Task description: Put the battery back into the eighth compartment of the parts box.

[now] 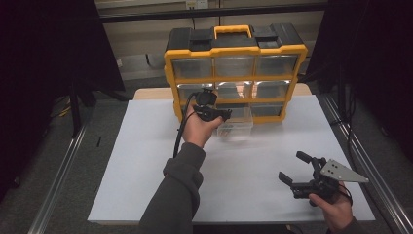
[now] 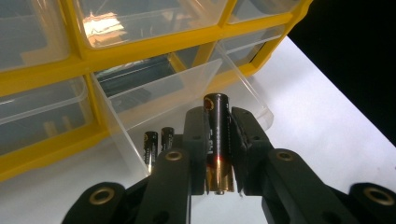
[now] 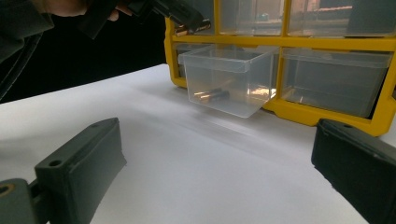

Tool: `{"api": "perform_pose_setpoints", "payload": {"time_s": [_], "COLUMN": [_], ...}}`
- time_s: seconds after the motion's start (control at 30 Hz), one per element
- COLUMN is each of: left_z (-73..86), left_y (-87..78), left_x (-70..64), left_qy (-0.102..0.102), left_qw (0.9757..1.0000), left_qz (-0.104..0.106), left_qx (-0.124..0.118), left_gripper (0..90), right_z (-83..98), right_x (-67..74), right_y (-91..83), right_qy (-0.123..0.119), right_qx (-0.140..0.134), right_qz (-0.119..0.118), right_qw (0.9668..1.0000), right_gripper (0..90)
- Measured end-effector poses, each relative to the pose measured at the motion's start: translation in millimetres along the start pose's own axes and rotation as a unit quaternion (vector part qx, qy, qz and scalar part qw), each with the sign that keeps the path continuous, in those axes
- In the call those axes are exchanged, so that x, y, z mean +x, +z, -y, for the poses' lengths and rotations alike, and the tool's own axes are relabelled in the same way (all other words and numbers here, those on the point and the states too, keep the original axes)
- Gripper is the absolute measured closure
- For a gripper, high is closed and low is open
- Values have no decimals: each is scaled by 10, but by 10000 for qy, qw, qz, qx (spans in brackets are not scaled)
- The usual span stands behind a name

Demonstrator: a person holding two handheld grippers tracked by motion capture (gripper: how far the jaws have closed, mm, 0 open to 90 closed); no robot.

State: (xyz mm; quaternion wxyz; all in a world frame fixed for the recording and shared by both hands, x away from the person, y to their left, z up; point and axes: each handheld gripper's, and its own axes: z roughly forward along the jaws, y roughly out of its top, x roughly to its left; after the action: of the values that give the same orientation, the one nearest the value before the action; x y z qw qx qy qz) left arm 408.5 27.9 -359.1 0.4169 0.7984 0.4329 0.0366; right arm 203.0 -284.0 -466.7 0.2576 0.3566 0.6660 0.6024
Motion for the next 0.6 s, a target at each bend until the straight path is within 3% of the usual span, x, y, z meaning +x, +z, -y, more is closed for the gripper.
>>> {"api": "perform_pose_setpoints", "payload": {"time_s": [0.4, 0.6], "left_z": [-26, -65], "left_y": [127, 166], "left_x": [7, -22], "left_qy": [11, 112], "left_qw": [9999, 9999], "left_qz": [-52, -49], "left_qx": [-94, -81], "left_gripper": [774, 774], "right_z": [1, 3], "right_x": [1, -3], "right_y": [0, 2], "right_qy": [4, -16], "right_qx": [6, 9], "right_qz": [-14, -11], "right_qw": [10000, 10000], "right_gripper": [19, 18]}}
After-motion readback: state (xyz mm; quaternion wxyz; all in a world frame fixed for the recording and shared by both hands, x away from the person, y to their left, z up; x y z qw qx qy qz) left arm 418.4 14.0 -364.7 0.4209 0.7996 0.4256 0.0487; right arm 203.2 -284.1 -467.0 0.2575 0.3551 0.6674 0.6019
